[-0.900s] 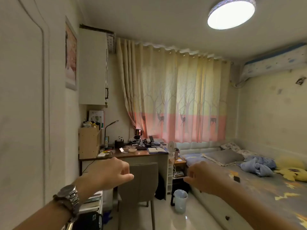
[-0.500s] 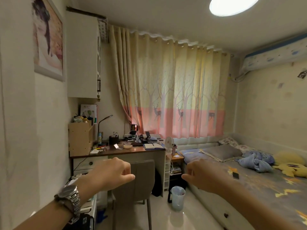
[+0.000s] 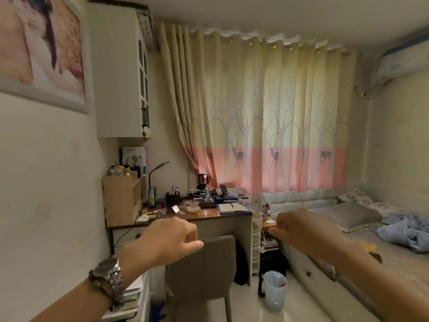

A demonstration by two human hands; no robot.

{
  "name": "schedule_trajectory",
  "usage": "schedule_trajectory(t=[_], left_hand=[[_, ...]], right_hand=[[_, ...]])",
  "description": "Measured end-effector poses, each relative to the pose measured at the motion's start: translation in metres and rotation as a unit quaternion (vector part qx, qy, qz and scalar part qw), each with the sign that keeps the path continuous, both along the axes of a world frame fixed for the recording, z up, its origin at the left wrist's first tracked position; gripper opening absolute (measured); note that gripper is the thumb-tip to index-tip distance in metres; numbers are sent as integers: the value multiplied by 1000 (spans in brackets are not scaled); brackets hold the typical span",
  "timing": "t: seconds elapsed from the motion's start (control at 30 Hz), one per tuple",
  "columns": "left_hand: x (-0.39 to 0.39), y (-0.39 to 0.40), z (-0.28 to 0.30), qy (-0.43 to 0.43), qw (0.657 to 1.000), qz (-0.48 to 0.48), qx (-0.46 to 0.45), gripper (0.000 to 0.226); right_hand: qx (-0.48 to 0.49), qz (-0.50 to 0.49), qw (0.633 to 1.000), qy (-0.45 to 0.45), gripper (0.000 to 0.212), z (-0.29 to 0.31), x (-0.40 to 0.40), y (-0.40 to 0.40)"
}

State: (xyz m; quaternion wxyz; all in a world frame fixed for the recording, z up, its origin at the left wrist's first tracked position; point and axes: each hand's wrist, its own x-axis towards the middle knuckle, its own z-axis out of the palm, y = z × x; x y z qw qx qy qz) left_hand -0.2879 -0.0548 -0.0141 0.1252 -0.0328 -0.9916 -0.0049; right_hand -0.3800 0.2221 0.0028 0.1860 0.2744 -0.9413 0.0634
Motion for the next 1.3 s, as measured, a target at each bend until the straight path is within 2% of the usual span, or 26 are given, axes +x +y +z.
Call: schedule_trajectory(t=[0.2, 0.37, 0.47, 0.67, 0.83, 0.97, 1.07, 1.3], left_hand=[[-61, -36, -12, -20, 1000, 9, 12, 31], [-138, -75, -17, -26, 1000, -9, 7, 32], [-192, -104, -15, -30, 999, -16, 18, 33], [-298, -147, -5, -36, 997, -53, 32, 29], [-374, -134, -16, -59, 991, -114, 31, 34], [-428, -121, -31, -71, 986, -147, 20, 33], [-471, -108, -41, -81, 985, -153, 18, 35], [-585, -70, -40, -83, 988, -127, -5, 35]], right_hand=[[37, 14, 999, 11, 31, -14, -65, -38], [14, 5, 1000, -10, 40, -29, -138, -74], [18, -17, 999, -24, 37, -29, -191, -96], [-10, -40, 999, -7, 43, -32, -276, -132], [-14, -75, 996, -51, 40, -49, -324, -130], [-3, -116, 992, -53, 45, -51, -360, -112], [-6, -134, 989, -56, 39, -53, -394, -98], [-6, -135, 990, -51, 39, -63, -503, -62]])
